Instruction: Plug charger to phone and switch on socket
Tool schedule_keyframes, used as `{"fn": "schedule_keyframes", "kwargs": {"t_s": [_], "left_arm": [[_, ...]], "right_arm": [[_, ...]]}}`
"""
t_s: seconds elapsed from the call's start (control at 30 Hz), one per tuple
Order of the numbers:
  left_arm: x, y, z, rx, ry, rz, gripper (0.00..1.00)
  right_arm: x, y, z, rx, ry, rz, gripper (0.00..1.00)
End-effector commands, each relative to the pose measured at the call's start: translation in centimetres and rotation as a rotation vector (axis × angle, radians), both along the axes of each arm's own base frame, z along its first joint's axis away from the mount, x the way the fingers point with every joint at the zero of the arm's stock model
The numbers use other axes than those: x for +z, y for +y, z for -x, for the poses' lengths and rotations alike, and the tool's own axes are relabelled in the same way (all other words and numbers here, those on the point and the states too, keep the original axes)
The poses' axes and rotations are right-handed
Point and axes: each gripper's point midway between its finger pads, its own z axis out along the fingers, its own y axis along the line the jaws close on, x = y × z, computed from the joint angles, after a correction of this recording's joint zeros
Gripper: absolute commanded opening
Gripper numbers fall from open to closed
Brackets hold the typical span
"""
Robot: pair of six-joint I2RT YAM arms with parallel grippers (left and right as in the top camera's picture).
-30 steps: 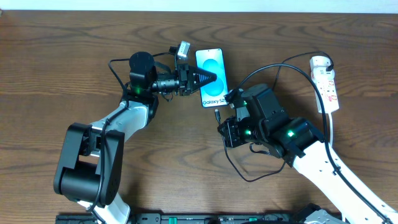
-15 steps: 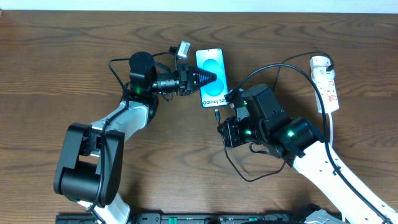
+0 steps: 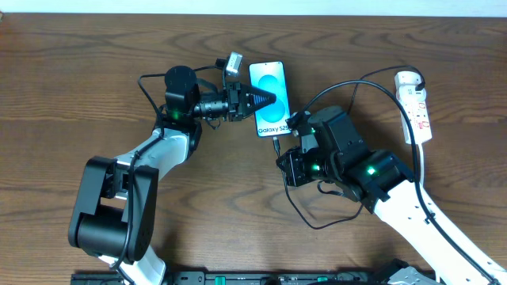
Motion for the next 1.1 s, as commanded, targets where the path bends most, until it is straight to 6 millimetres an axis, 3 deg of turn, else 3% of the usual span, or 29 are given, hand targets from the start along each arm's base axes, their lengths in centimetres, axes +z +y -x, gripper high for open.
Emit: {"fn": "schedule_keyframes", "kwargs": {"t_s": [0.0, 1.07], "left_arm": [[1.02, 0.05, 0.06, -0.013, -0.029, 0.003, 0.08], [0.58, 0.1, -0.32, 0.012, 0.054, 0.001, 0.07]], "right_arm": [[0.84, 0.14, 0.11, -0.002, -0.017, -0.018, 0.01], [0.71, 0.06, 0.26, -0.037, 0.02, -0.027, 0.01]]}}
